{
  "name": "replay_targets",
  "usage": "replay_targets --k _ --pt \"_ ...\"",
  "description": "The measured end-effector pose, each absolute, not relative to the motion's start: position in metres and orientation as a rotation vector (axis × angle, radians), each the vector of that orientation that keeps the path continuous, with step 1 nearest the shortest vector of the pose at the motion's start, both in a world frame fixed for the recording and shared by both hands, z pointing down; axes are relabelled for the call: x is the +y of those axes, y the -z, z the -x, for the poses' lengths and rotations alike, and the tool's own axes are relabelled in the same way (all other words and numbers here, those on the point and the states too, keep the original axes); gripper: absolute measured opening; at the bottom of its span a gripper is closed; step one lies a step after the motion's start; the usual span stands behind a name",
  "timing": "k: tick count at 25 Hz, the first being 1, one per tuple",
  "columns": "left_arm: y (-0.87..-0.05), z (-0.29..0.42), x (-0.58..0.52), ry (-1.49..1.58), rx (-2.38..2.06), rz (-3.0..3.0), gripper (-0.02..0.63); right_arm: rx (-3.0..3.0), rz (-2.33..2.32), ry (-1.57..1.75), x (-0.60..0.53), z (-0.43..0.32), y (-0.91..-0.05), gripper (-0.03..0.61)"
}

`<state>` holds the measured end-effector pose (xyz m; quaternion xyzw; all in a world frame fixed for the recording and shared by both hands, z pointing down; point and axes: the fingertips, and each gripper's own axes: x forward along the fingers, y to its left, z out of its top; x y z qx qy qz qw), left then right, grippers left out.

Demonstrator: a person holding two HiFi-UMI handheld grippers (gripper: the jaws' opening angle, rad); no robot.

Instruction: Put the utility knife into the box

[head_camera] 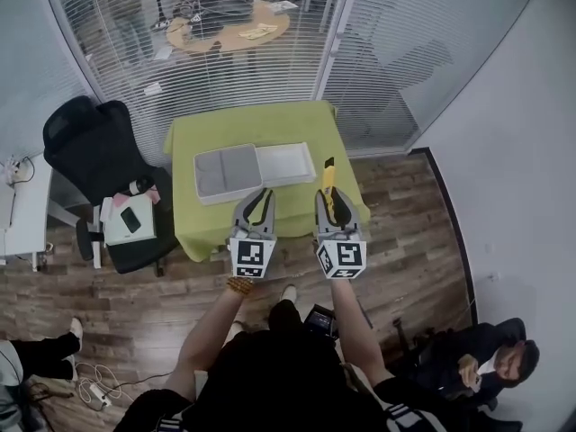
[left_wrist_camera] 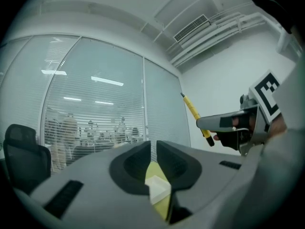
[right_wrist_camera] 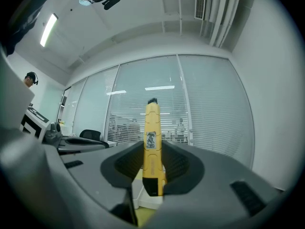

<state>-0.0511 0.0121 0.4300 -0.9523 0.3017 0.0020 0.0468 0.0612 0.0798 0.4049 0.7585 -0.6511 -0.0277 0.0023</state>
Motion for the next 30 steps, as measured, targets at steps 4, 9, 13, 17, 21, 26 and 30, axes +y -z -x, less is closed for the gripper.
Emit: replay_targets --k 4,9,13,17,21,26,30 --pt "-0.435 0.033 0.008 0.02 0.932 2.907 0.046 -2.053 -2.38 0.061 0.077 -0.085 -0.409 0.109" --pt "-0.437 0.01 0.006 0.041 0.945 2.9 0.046 -2.085 -2.356 0.044 0.071 -0.114 -0.414 0.109" --pt "-0.44 -0.002 -0.001 0.066 0.994 2.883 0.046 -2.13 -2.322 0.04 0.06 -0.131 -0.415 0.109" --pt "-0.441 -0.008 -0.006 0.072 1.056 2.856 0.046 -2.19 -2.266 0.037 0.052 -0.142 -0.417 0.109" --pt "-0.446 -0.012 -0.006 0.077 1.119 2.836 0.046 -2.236 -2.203 0.031 0.048 -0.148 -0.425 0.109" --pt "-0.46 -0.011 -0.004 0.104 1.176 2.831 0.046 -2.284 -2.144 0.013 0.047 -0.151 -0.433 0.109" --pt "-0.469 -0.01 -0.005 0.089 1.183 2.838 0.046 -2.307 -2.12 -0.008 0.04 -0.153 -0.441 0.109"
